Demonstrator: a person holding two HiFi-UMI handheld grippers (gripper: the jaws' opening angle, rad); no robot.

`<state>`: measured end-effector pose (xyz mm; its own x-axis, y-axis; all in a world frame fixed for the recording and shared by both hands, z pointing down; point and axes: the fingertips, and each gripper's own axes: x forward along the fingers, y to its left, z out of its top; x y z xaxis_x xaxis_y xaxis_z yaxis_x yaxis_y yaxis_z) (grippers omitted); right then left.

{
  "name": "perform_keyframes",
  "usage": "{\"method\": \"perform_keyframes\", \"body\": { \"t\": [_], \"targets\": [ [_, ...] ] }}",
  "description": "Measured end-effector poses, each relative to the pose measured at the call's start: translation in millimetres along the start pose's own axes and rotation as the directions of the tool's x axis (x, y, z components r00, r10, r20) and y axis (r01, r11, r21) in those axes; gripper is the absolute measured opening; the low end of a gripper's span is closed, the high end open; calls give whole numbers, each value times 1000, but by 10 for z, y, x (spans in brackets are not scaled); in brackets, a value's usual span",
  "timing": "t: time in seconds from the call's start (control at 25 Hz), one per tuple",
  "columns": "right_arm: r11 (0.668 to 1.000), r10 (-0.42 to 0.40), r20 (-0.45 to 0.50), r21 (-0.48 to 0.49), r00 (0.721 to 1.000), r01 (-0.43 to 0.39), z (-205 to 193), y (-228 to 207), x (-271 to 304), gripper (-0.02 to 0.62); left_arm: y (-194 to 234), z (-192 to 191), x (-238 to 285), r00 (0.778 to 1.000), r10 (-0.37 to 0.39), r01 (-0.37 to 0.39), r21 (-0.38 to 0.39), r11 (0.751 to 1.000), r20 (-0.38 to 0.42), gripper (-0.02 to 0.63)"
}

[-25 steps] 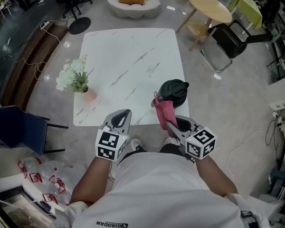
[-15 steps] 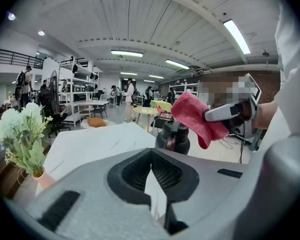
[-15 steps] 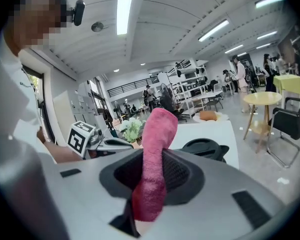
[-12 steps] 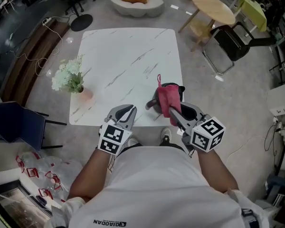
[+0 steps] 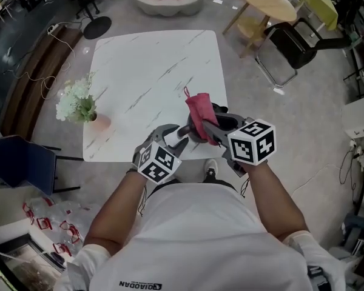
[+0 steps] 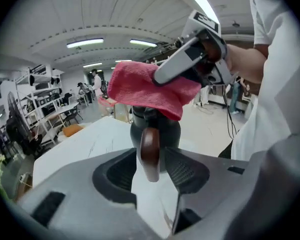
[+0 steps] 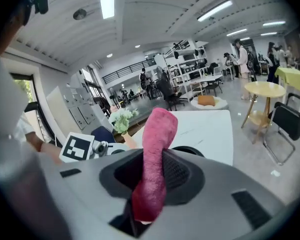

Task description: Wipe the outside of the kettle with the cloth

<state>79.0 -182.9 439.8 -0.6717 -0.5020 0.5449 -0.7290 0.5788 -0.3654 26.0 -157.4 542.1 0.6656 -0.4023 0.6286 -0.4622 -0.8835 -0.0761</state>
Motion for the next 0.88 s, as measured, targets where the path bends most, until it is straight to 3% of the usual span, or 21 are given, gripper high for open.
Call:
{"method": "perform_keyframes", "body": {
  "t": [0.12,0.32,0.72,0.88],
  "targets": [
    [997,-61,-67,-60,996,57,-38,-105,115,100,12,-34,137,999,-14,18,86,996,-46,185],
    [978,-163,-150,-152,975,140,-83,-317,162,98,-26,25,248,995,-80,86,103,991,-58,162],
    [982,-181,-152,-89,972,169,-45,-666,6,97,-89,116,344,988,-135,145,160,976,-71,130],
    [988,-155,-140,-40,978,151,-29,-719,-21,97,-92,123,344,983,-162,172,131,976,-82,122]
  ]
}}
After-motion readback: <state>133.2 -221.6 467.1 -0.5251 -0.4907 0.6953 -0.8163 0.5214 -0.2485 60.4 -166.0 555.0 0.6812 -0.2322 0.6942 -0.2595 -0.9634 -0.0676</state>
